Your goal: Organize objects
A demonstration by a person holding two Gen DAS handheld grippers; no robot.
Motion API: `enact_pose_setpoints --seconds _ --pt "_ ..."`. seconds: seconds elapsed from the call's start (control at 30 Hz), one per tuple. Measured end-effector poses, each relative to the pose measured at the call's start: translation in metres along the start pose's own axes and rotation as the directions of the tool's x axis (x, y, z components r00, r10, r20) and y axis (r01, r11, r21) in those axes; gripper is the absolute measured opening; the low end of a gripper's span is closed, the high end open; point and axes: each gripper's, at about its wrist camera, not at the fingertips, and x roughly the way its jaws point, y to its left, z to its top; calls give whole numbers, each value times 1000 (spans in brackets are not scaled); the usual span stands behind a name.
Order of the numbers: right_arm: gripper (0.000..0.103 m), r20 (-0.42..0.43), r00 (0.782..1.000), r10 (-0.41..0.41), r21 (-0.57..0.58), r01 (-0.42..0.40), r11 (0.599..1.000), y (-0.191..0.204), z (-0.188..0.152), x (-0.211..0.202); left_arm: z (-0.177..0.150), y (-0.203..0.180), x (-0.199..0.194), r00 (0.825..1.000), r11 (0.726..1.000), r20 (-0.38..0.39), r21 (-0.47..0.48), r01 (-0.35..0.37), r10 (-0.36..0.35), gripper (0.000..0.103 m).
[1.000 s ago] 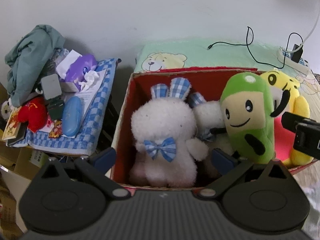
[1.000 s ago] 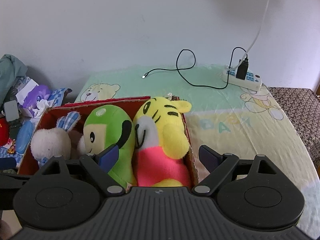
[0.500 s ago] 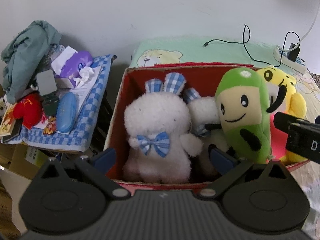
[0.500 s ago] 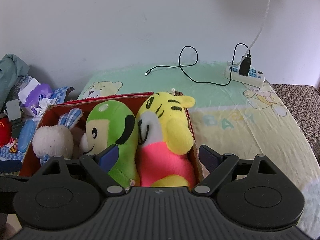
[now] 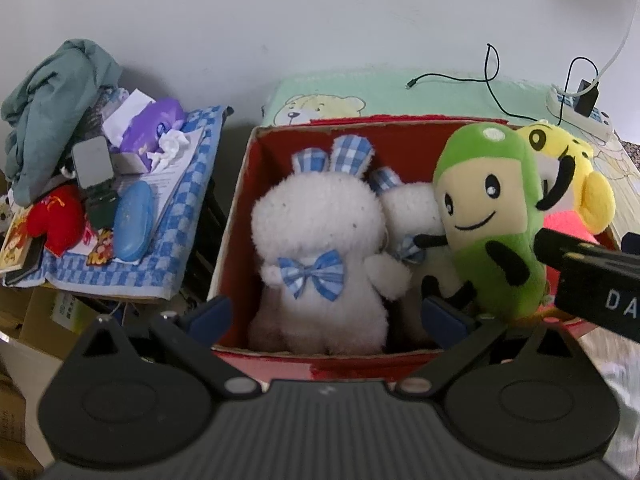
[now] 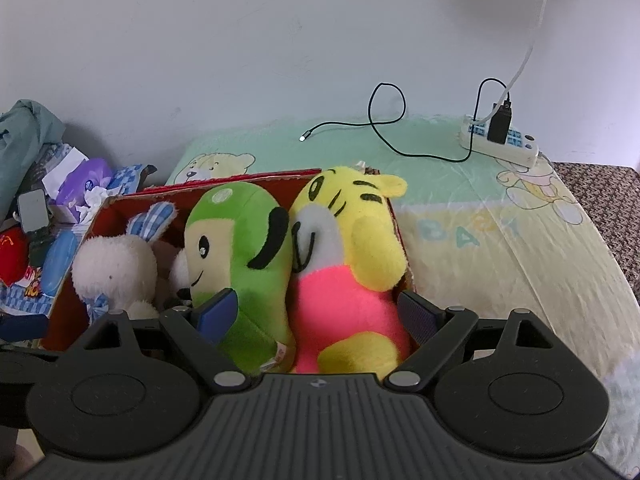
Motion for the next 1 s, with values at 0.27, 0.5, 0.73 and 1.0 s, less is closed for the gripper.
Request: enact_pose_setpoints --seconds 0.27,0.5,0.73,1.0 --pt "89 -5 1000 -5 5 6 1000 -1 -1 2 2 2 2 1000 1000 2 -8 2 -2 101" --pt "89 -14 1000 -9 7 9 1000 -1 -1 5 2 0 5 1000 1000 -2 4 2 -2 101" --pt "89 -14 1000 -7 1 7 1000 0 -1 6 3 0 6 1000 1000 -2 -1 4 -4 101" --pt "89 -12 1000 -10 -5 9 1000 1 -1 7 3 1 6 1000 1000 1 -1 5 -5 101"
